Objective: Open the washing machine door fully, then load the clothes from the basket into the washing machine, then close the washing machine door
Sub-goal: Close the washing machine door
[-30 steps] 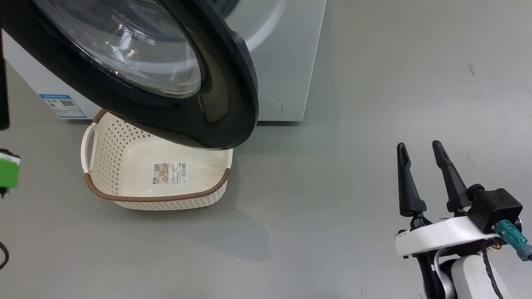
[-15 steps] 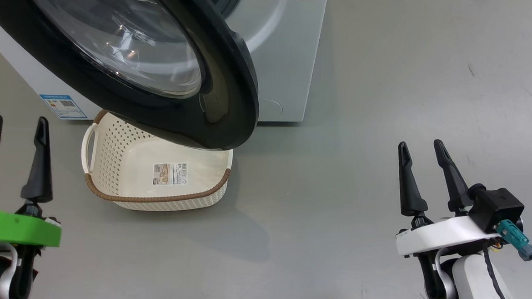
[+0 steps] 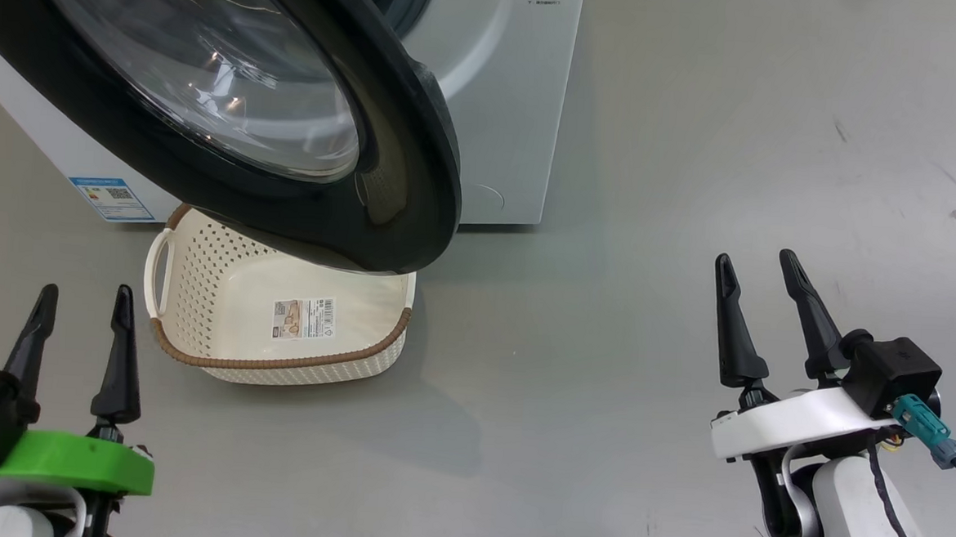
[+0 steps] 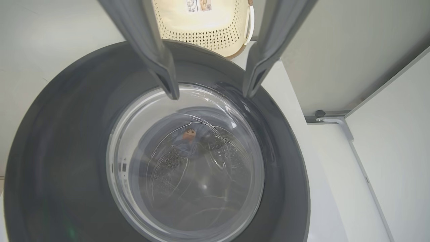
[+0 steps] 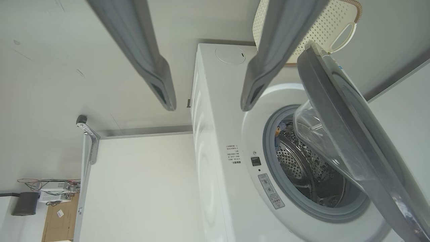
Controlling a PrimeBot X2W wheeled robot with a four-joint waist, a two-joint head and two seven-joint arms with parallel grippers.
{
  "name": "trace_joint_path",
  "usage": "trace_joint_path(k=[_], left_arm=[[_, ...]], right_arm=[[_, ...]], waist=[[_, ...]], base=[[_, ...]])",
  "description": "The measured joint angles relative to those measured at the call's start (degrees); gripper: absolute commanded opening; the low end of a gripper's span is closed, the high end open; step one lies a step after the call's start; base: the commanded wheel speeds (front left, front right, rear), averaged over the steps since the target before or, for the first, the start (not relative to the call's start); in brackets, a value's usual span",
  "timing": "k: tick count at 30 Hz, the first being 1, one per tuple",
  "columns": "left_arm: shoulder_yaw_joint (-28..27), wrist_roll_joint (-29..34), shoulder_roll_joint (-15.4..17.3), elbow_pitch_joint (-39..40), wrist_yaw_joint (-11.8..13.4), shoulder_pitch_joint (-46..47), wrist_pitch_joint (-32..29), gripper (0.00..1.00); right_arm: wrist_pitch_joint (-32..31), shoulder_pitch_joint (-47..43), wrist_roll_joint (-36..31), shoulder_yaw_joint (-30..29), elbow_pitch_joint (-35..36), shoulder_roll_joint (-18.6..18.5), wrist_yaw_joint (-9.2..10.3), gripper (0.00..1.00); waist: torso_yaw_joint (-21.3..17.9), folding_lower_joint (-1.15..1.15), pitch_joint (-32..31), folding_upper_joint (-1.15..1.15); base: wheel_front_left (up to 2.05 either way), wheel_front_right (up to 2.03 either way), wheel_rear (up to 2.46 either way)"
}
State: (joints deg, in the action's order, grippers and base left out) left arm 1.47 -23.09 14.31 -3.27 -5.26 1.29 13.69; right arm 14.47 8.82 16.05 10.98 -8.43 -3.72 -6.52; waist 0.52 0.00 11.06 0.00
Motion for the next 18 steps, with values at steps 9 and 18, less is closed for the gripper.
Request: trace_joint_path(k=[9,18], left_arm=[[0.27,1.21,-1.66,-1.89,0.79,-0.59,0.57,1.0],[0.01,2.48,-2.59,-3.25,0.81,-1.75,0.57,1.0]], right_arm=[[0.0,-0.02,-0.04,-0.13,-0.15,0.0,-0.05,1.0],[0.0,-1.02,-0.05,-0.14,-0.65,0.02,-0.16,1.0]], waist=[[-0.37,0.0,-1.11,0.0],[-0.31,0.0,-3.33,0.0]], base=[[0.0,0.0,0.0],[0.0,0.0,0.0]])
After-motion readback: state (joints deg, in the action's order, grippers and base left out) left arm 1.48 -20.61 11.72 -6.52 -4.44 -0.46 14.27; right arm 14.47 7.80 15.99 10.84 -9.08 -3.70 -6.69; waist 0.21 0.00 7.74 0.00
